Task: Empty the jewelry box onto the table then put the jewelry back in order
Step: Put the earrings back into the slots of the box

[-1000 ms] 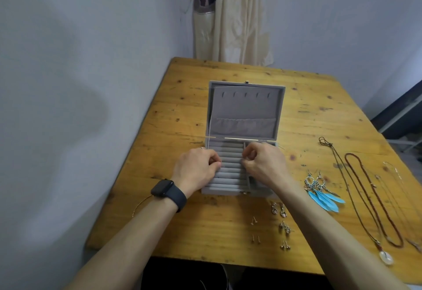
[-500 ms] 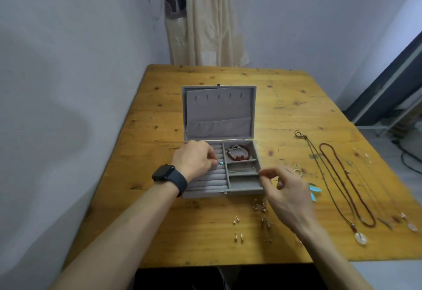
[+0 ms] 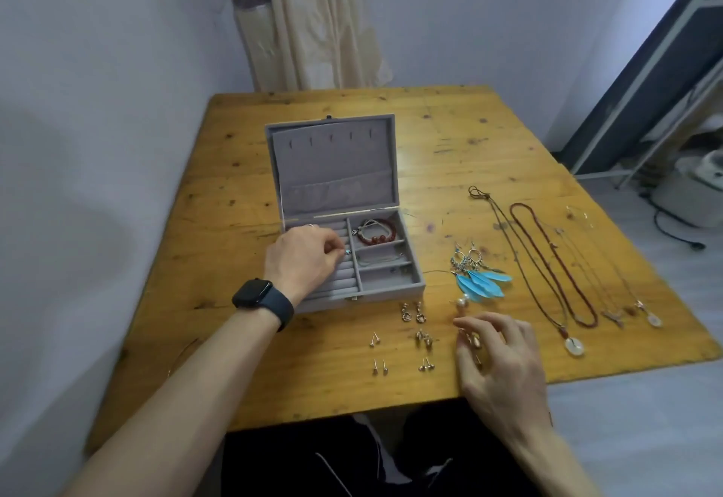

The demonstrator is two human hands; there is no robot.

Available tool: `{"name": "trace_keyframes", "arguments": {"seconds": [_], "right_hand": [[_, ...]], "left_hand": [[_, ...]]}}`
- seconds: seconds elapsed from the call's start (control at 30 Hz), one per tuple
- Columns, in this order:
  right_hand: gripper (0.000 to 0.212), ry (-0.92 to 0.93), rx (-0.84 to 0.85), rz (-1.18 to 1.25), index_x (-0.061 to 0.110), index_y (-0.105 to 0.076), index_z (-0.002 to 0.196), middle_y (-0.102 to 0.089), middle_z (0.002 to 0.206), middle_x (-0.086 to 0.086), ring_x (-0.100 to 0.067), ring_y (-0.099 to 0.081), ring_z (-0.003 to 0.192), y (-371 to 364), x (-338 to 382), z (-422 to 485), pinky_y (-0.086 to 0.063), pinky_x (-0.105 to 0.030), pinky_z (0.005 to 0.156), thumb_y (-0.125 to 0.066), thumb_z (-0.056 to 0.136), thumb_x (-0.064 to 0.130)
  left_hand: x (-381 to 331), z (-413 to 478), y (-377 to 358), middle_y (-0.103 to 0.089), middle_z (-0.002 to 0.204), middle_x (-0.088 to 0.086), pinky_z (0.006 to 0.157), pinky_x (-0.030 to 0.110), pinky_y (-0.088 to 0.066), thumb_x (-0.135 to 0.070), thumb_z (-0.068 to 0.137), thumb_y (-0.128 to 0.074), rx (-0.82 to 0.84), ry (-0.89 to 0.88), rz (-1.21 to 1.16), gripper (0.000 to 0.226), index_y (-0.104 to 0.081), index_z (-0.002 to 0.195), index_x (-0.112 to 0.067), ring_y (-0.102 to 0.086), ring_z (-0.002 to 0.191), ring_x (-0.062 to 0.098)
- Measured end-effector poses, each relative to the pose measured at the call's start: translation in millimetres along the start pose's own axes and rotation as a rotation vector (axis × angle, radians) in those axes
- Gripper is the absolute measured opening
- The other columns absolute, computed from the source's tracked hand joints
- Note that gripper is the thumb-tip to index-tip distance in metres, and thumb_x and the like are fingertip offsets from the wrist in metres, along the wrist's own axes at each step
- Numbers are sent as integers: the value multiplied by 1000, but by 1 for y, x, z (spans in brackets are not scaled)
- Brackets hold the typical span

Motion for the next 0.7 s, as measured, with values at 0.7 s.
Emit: {"name": "trace_keyframes", "arguments": {"seconds": [0.7], "right_hand": [[30,-58,90,-117,37,-75,105,-63,92,8,-14,-46,93,-7,14,-2,-36,-32,70,-65,86,58]], "left_hand": [[-81,-85,-26,-68,99,-16,76,31,-57,-47,94,-56,41,-223,-151,23,-70,109,-37,-64,92,7]]}}
Point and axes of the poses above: each hand's wrist, its own z-axis towards the middle knuckle, its own y-axis out of the back of the hand, x = y × z, the point moved 1 cm from there along z, towards the middle knuckle
